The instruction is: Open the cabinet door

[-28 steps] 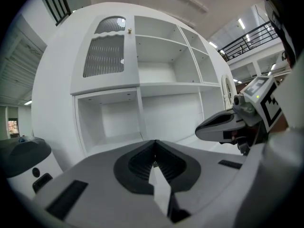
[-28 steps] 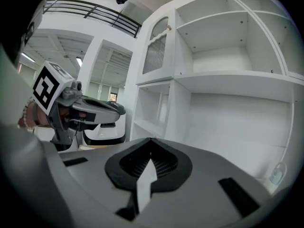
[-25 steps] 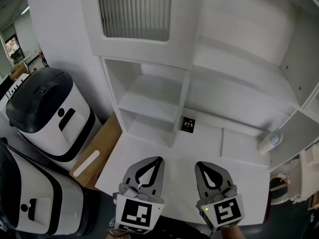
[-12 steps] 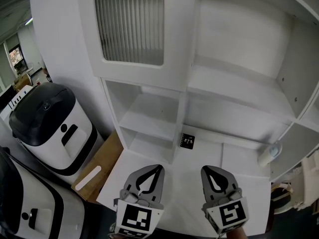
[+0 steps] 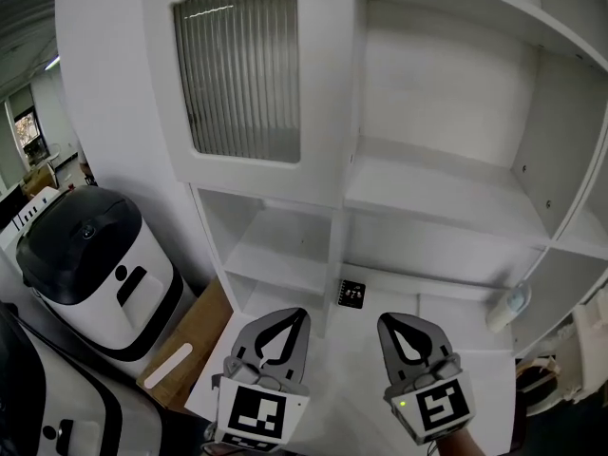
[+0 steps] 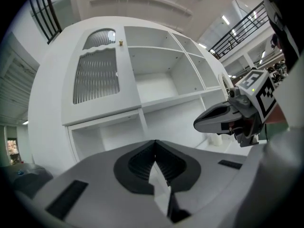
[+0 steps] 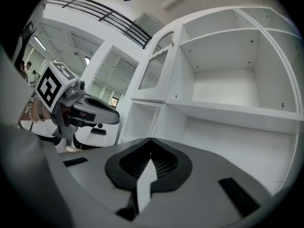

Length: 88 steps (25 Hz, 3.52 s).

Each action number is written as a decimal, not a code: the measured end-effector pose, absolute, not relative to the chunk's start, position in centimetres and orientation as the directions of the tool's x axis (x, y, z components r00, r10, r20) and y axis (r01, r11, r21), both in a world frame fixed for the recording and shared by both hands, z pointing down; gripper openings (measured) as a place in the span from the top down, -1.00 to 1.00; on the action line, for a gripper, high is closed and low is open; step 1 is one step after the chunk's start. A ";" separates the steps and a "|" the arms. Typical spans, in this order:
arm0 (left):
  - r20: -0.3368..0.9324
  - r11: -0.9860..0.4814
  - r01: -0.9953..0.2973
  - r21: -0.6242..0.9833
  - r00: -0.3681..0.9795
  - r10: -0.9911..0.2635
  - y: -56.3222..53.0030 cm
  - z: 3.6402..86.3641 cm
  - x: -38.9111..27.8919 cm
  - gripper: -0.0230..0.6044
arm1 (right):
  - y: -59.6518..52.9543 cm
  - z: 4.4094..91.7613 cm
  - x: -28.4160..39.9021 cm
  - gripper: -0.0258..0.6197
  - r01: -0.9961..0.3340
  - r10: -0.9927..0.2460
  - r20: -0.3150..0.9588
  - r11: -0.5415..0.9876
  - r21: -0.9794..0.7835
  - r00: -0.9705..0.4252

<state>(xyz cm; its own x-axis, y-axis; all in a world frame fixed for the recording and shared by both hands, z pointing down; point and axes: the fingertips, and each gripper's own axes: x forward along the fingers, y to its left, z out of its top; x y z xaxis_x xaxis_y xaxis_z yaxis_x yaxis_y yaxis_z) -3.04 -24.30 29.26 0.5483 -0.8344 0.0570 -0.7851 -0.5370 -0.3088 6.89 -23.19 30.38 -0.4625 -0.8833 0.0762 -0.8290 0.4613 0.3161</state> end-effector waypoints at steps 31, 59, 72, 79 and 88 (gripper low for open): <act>-0.098 -0.476 -0.752 -0.455 0.574 -0.813 -26.0 18.9 -2.8 0.93 | -24.8 20.8 6.1 0.92 -0.788 -0.853 -0.036 0.463 0.406 -0.520; -0.221 -0.444 -0.752 -0.487 0.598 -0.770 -27.1 9.9 -2.2 0.93 | -25.4 17.5 6.2 0.92 -0.781 -0.837 -0.044 0.490 0.388 -0.546; -0.322 -0.384 -0.771 -0.508 0.583 -0.746 -28.4 3.6 -2.3 0.93 | -25.6 15.0 6.2 0.92 -0.772 -0.828 -0.050 0.497 0.397 -0.559; -0.374 -0.335 -0.788 -0.517 0.560 -0.740 -28.9 -0.3 -2.5 0.93 | -25.6 14.5 6.2 0.92 -0.777 -0.835 -0.025 0.501 0.381 -0.550; -0.434 -0.328 -0.809 -0.487 0.551 -0.713 -29.6 -4.4 -2.3 0.85 | -25.4 14.4 6.6 0.92 -0.779 -0.839 -0.012 0.500 0.378 -0.544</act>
